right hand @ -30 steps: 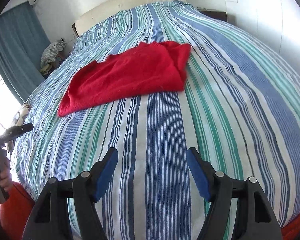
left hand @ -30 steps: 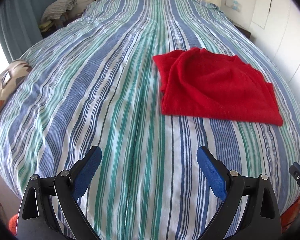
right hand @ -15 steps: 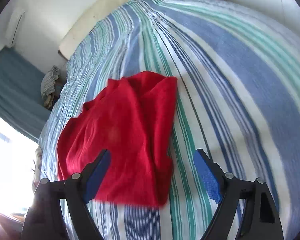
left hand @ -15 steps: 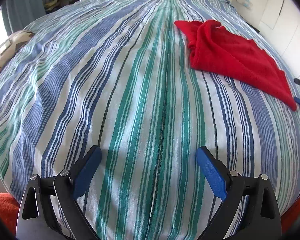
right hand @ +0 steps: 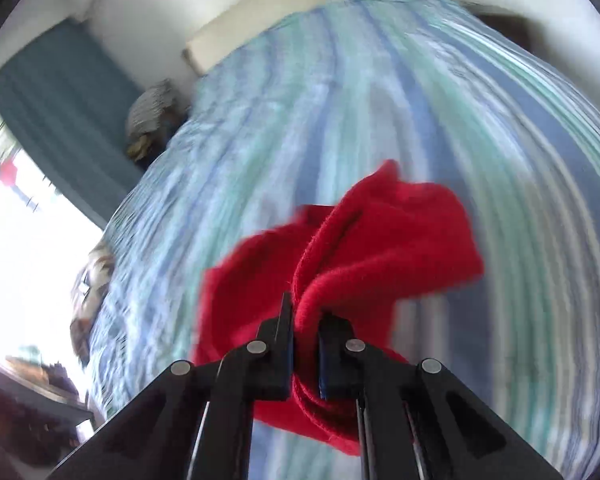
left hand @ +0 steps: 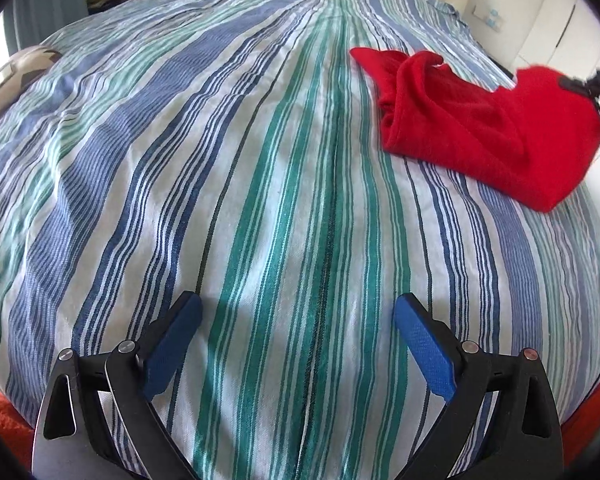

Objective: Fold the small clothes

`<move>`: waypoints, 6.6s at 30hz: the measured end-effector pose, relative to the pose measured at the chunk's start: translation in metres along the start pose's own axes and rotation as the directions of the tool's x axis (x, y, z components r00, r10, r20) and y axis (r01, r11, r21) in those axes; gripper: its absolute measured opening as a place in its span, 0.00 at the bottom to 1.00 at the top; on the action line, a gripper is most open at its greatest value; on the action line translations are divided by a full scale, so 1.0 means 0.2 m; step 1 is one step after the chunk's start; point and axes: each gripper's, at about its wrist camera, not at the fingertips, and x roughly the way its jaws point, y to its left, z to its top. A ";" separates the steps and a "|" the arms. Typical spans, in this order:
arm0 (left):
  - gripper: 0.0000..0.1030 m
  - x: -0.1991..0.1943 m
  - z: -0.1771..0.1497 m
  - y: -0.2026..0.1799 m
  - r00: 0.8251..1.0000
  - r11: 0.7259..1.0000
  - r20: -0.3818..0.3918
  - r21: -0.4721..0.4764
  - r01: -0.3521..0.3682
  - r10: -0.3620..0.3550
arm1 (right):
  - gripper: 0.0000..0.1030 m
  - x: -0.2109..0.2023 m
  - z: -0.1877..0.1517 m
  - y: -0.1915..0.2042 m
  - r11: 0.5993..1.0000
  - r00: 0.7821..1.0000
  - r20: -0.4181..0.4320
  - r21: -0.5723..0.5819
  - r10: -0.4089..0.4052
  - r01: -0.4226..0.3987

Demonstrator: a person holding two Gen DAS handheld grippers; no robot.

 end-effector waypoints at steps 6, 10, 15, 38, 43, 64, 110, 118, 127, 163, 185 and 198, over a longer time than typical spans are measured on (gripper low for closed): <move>0.95 -0.02 0.00 0.04 1.000 1.000 0.008 -0.023 0.016 -0.016 | 0.16 0.55 -0.05 0.49 0.994 0.988 -0.134 -0.068 0.079 -0.089; 0.95 -0.03 -0.01 0.04 1.000 1.000 0.008 -0.006 0.002 -0.002 | 0.45 0.76 -0.14 0.48 0.975 0.944 -0.247 0.091 0.218 -0.202; 0.95 -0.04 0.00 0.07 0.999 0.998 0.003 -0.054 0.044 -0.044 | 0.47 0.45 -0.10 0.44 0.951 0.946 -0.100 0.058 0.309 -0.304; 0.95 -0.02 0.00 0.04 1.000 0.999 -0.006 -0.031 0.019 -0.019 | 0.49 0.40 -0.64 0.83 0.764 0.985 0.066 -0.624 -0.157 0.163; 0.95 0.00 -0.01 0.03 1.000 1.000 -0.007 -0.011 0.003 -0.003 | 0.51 0.58 -0.67 0.77 0.809 0.982 -0.072 -0.580 -0.172 0.100; 0.99 0.04 -0.07 -0.04 0.996 0.993 0.039 0.088 -0.079 0.075 | 0.56 0.28 -0.74 0.23 0.929 0.974 -0.042 -0.311 -0.224 0.200; 1.00 0.03 -0.12 -0.08 0.987 0.984 0.097 0.109 -0.139 0.128 | 1.00 -0.18 -1.53 -0.19 0.901 0.904 0.067 -0.079 -0.422 0.426; 1.00 0.03 -0.12 -0.08 0.986 0.984 0.100 0.109 -0.142 0.131 | 1.00 -0.16 -1.53 -0.18 0.896 0.900 0.071 -0.089 -0.430 0.436; 1.00 0.03 -0.12 -0.09 0.986 0.984 0.100 0.109 -0.142 0.131 | 1.00 -0.16 -1.54 -0.18 0.892 0.897 0.073 -0.095 -0.437 0.442; 0.99 0.31 0.87 -0.14 0.964 0.957 0.002 -0.112 0.266 -0.267 | 0.99 0.05 -0.54 -0.16 0.999 0.994 0.099 0.016 -0.053 0.052; 0.31 -0.02 1.19 -0.32 0.934 0.937 0.078 0.070 0.343 -0.348 | 0.33 0.26 0.05 0.38 0.982 0.984 0.141 -0.167 0.107 -0.083; 0.98 -0.28 0.35 -0.24 0.980 0.968 0.166 0.203 -0.146 0.113 | 0.89 0.02 -0.75 0.13 0.947 0.973 -0.028 -0.238 -0.231 0.218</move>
